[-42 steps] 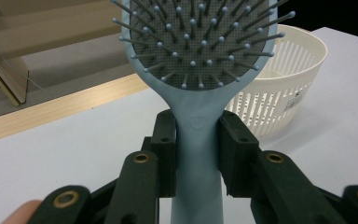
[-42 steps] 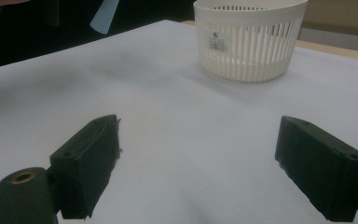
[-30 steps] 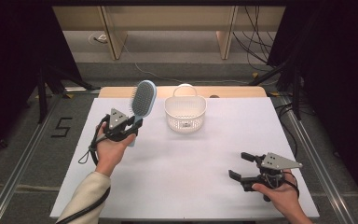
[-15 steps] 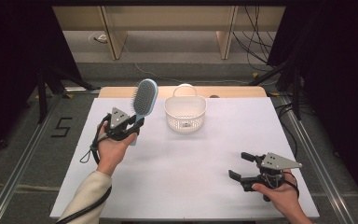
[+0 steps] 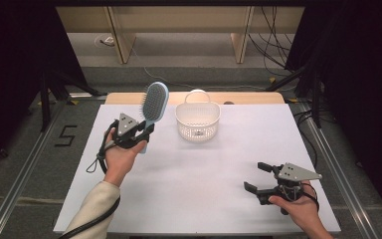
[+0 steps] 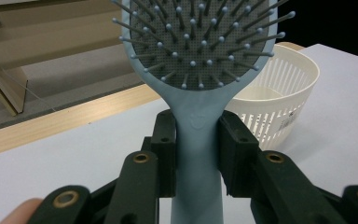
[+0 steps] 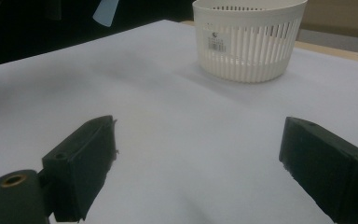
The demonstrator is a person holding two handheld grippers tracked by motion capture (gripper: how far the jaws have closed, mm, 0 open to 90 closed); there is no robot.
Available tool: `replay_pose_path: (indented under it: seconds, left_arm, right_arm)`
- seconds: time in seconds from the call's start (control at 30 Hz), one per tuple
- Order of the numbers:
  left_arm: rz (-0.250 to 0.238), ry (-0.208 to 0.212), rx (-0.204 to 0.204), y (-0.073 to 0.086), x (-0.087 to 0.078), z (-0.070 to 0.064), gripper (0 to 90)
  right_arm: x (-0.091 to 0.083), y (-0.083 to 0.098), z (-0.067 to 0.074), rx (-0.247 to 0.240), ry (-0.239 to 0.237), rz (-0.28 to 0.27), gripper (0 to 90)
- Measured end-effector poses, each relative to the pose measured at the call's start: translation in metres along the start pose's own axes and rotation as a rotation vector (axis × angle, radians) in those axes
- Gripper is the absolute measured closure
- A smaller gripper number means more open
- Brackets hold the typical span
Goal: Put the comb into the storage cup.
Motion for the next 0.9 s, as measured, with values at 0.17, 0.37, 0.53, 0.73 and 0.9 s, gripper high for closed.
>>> replay_pose_path:
  seconds: [0.17, 0.37, 0.53, 0.73, 0.9]
  left_arm:
    - [0.0, 0.003, 0.0, -0.0004, 0.0003, -0.0001, 69.7]
    - [-0.005, 0.007, 0.002, -0.0019, 0.0012, -0.0009, 69.7]
    - [-0.012, 0.01, 0.002, -0.0042, 0.0012, -0.0014, 69.7]
    - [-0.014, 0.011, 0.003, -0.0055, 0.0014, -0.0009, 69.7]
    - [-0.016, 0.012, 0.002, -0.0068, 0.0009, -0.001, 69.7]
  right_arm:
    - [0.0001, 0.0002, 0.0, 0.0, -0.001, 0.003, 11.3]
    - [0.0002, 0.0002, -0.0001, 0.001, 0.001, 0.003, 11.1]
    - [0.0002, 0.0003, -0.0003, 0.002, 0.002, 0.002, 11.0]
    - [0.0003, 0.0003, -0.0003, 0.002, 0.001, 0.003, 10.9]
    - [0.0004, 0.0004, -0.0003, 0.003, 0.001, 0.003, 10.9]
Point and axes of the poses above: each handheld gripper's, and its own axes: x roughly forward along the jaws, y roughly out of its underside, z roughly to its left, the point moved 4 cm from there along x, roughly forward along the jaws, and after that the axes turned 2 degrees about y, right-handed, at the moved point
